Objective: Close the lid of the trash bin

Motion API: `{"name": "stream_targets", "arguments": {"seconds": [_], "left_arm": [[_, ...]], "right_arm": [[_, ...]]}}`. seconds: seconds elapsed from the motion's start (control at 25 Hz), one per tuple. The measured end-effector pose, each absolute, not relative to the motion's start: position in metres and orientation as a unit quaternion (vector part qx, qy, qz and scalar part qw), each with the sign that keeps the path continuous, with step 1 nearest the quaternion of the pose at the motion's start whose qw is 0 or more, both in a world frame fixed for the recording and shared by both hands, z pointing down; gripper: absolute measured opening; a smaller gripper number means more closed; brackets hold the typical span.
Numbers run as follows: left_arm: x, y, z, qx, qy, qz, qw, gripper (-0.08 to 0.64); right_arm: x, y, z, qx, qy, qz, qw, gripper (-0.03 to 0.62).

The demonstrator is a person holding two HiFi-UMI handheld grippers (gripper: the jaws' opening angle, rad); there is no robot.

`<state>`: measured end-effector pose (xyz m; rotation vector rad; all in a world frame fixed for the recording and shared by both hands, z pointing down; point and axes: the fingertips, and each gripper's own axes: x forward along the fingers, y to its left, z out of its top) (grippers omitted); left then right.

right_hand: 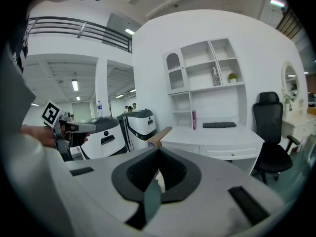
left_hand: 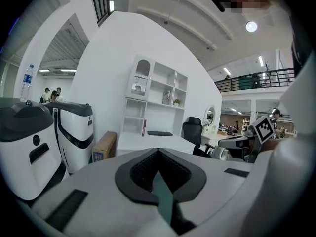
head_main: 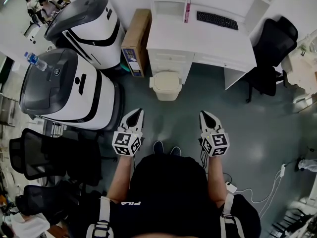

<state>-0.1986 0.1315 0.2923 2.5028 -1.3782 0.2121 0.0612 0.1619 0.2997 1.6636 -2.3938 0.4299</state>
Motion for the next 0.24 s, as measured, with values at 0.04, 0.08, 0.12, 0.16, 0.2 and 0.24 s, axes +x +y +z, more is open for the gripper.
{"name": "stream_targets", "arguments": {"seconds": [0.04,0.08,0.12,0.16,0.2,0.24], "left_arm": [[-0.1985,0.1308,0.2925,0.866,-0.475,0.073,0.136,0.003],[-0.1985,0.1301,0.2927,0.868,-0.473,0.073,0.135,0.003],[-0.1985,0.1294,0.2932,0.869,-0.471,0.072,0.134,0.003],[-0.1986,0.1291,0.2939,0.87,-0.469,0.072,0.134,0.003],[-0.1988,0.1288,0.2948,0.871,-0.468,0.072,0.135,0.003],[-0.199,0.1286,0.2956,0.871,-0.466,0.072,0.135,0.003]], "right_arm": [[0.0603,0.1612,0.3002,0.562,-0.809,0.144,0.098,0.002],[0.0594,0.1602,0.3005,0.562,-0.809,0.143,0.099,0.002],[0.0587,0.1594,0.3007,0.563,-0.808,0.142,0.099,0.002],[0.0584,0.1589,0.3009,0.564,-0.807,0.142,0.099,0.002],[0.0584,0.1588,0.3011,0.566,-0.806,0.141,0.098,0.002],[0.0584,0.1587,0.3013,0.568,-0.805,0.141,0.098,0.002]]}}
